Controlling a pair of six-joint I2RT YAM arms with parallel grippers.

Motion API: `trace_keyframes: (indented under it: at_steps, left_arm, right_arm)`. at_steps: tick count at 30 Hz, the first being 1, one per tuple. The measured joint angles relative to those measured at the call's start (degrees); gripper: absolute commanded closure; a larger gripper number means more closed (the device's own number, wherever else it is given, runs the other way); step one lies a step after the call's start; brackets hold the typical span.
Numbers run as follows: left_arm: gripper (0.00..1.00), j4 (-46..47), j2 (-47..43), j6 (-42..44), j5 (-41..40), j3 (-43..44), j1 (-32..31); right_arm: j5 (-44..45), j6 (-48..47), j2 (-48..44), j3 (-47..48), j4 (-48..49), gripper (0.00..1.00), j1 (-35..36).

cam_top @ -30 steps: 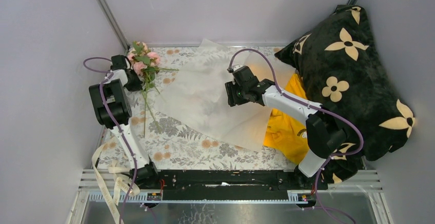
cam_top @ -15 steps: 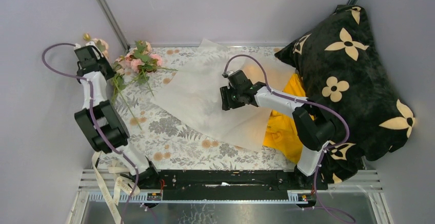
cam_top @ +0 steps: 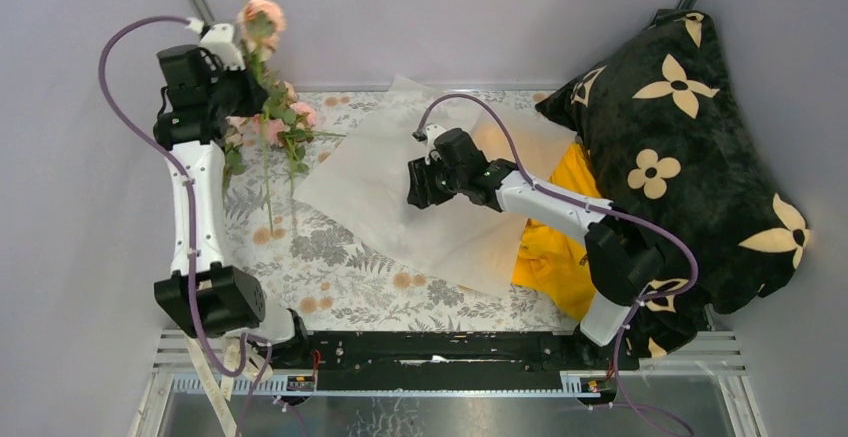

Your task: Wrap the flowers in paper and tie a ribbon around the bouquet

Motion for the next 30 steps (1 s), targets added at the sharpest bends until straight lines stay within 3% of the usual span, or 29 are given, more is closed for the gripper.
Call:
trace_keyframes:
  at_steps: [6, 9, 12, 18, 20, 22, 27, 28, 30]
  left_arm:
    - [1.00, -4.3, -4.0, 0.4, 8.4, 4.9, -8.7]
    - [1.00, -4.5, -4.9, -1.7, 11.2, 3.7, -11.6]
    - [1.00, -3.6, -5.1, -5.2, 12.9, 0.2, -14.6]
    - [1.00, 0.0, -3.1, -13.0, 13.7, -5.7, -18.5]
    - [1.00, 1.3, -3.0, -15.0, 13.9, -7.0, -19.0]
    - [1.00, 2.7, -3.0, -16.8, 14.3, -8.1, -19.3]
    - [1.00, 6.6, -2.9, -20.5, 14.9, -11.2, -19.5]
    - [1.00, 7.4, -2.7, -21.0, 14.9, -11.8, -19.5]
    - [1.00, 8.7, -2.0, -22.0, 14.8, -12.6, -19.4]
  right_arm:
    - [-6.2, 0.6, -4.5, 0.1, 11.1, 0.33, 2.1]
    - [-9.5, 3.3, -4.7, 0.3, 18.8, 0.23, 3.2]
    - [-11.9, 8.7, -4.2, 0.3, 27.7, 0.05, 4.1]
    - [-12.4, 17.7, 3.5, 6.4, 39.1, 0.07, 6.0]
    - [-11.7, 19.2, 6.3, 8.4, 39.5, 0.14, 6.4]
    - [-10.5, 20.0, 8.7, 9.7, 39.3, 0.30, 6.6]
    - [-9.7, 21.4, 13.2, 12.9, 37.7, 0.91, 6.6]
    - [-9.9, 21.6, 13.8, 13.5, 37.6, 1.00, 6.6]
    - [-9.4, 21.7, 14.1, 14.2, 36.0, 1.00, 6.7]
